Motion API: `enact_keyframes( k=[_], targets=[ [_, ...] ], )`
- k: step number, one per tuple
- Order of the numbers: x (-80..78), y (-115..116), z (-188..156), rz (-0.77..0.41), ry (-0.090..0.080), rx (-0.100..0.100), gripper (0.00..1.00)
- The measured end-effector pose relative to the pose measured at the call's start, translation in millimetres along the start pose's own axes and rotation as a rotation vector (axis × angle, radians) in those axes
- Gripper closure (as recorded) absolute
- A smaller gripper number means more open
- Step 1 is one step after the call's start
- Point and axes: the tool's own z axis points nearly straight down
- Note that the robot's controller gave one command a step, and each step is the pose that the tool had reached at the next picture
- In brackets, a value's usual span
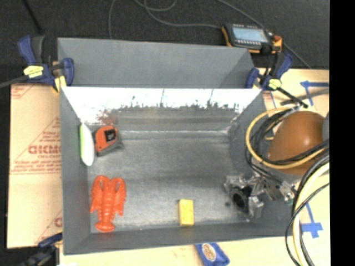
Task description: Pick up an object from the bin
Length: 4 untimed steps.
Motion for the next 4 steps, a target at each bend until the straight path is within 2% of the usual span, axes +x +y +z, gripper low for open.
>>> enact_keyframes(
  k=[1,2,3,4],
  targets=[
    [0.0,0,0,-0.001,0.000,0.000,1.00],
    [7.7,-1,-48,0.004,0.008,-0.002,1.00],
    [8.5,-8,-51,-0.063,-0.008,0.011,1.00],
    [3.0,-11,-43,-0.064,0.009,-0.003,1.00]
  ],
)
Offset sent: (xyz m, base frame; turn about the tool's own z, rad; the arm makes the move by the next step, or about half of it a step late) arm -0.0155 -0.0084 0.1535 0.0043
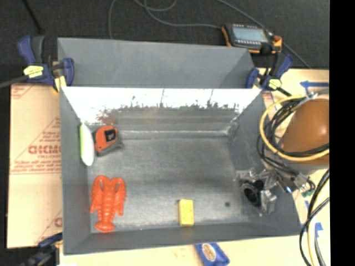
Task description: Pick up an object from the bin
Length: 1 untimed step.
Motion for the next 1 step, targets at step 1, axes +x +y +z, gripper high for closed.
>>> enact_keyframes(
  k=[1],
  targets=[
    [-9.8,13.8,-64.4,0.052,-0.003,0.003,1.00]
  ],
)
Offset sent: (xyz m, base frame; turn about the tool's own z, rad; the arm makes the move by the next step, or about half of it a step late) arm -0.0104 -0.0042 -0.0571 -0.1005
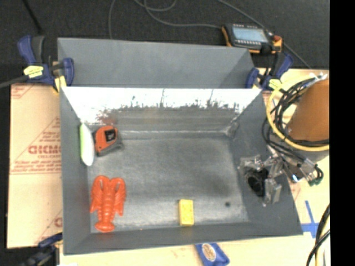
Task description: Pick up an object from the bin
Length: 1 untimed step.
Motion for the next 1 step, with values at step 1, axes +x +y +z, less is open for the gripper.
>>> enact_keyframes(
  k=[1],
  targets=[
    [15.1,-9.4,119.9,-0.151,-0.013,-0.005,1.00]
  ],
)
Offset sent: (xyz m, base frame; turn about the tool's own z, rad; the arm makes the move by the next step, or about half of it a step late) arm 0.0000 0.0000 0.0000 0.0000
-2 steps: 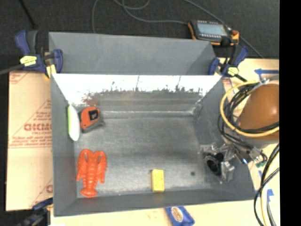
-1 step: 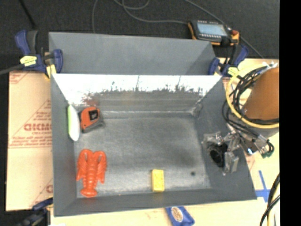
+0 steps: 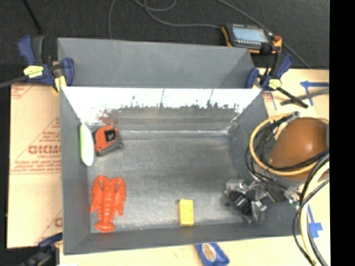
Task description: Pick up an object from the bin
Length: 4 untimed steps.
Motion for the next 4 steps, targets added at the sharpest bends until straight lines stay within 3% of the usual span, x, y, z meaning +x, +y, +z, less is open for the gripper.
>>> enact_keyframes(
  k=[1,2,3,4],
  targets=[
    [-0.1,0,0,-0.002,0.000,0.000,1.00],
    [-21.3,-12,-121,-0.023,0.008,0.007,1.00],
    [-21.3,-12,-121,-0.022,0.008,0.007,1.00],
    [-11.3,-2,-173,-0.032,0.013,0.002,1.00]
  ],
)
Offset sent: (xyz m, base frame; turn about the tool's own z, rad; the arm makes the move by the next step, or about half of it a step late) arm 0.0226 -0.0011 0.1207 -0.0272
